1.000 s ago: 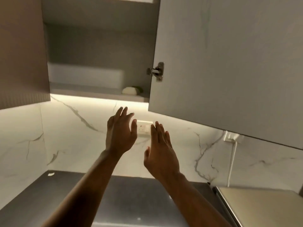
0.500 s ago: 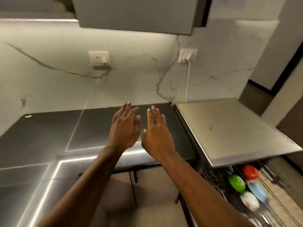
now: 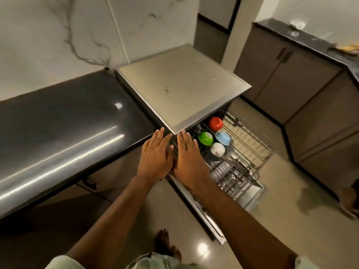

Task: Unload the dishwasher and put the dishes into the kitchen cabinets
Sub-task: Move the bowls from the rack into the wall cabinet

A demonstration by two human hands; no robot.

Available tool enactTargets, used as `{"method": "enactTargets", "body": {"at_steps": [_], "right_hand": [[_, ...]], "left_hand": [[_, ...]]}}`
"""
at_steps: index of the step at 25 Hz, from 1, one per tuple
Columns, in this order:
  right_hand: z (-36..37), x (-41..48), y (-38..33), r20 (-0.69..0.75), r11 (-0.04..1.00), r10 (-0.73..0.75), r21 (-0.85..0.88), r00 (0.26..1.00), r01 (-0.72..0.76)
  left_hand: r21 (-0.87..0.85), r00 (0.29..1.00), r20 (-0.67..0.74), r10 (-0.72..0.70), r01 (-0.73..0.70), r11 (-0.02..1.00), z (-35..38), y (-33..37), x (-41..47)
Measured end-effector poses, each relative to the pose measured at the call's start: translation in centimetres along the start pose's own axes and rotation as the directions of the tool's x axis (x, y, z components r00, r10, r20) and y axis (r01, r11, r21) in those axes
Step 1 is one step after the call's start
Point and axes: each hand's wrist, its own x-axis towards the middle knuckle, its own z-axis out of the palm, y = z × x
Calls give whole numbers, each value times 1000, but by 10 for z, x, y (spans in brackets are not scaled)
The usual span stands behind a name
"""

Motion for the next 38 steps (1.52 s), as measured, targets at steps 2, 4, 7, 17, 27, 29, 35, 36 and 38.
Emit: {"method": "enactTargets", "body": {"at_steps": [2, 4, 7, 17, 27, 29, 35, 36, 38], "right_hand": [[-2, -6, 35, 25, 994, 106, -6, 994, -106], [-2, -9, 68, 32, 981, 195, -12, 980, -195], [-1, -11, 114, 57, 952, 305, 9, 951, -306], [78, 51, 328, 259, 622, 704, 226, 662, -750], [181, 123, 448, 383, 550, 688, 278, 616, -787], [194, 131, 463, 381, 562, 687, 262, 619, -784], [225, 141, 476, 317, 572, 688, 315, 652, -757], [228, 141, 476, 293, 573, 697, 319, 654, -755], [230, 143, 475, 261, 575, 713, 314, 651, -755]], "left_hand": [[-39, 995, 88, 42, -39, 998, 30, 12, 15], [-57, 984, 165, 70, -61, 996, 57, 26, 32], [-63, 949, 298, 108, -93, 994, 92, 46, 53], [94, 764, 643, -48, -16, 995, 232, 45, 150], [246, 722, 660, -207, 53, 968, 400, 10, 264], [257, 736, 644, -209, 49, 965, 424, -2, 280], [278, 737, 633, -238, 71, 958, 474, -28, 293], [281, 755, 609, -243, 81, 956, 478, -28, 293], [278, 791, 560, -246, 101, 955, 482, -27, 295]]}}
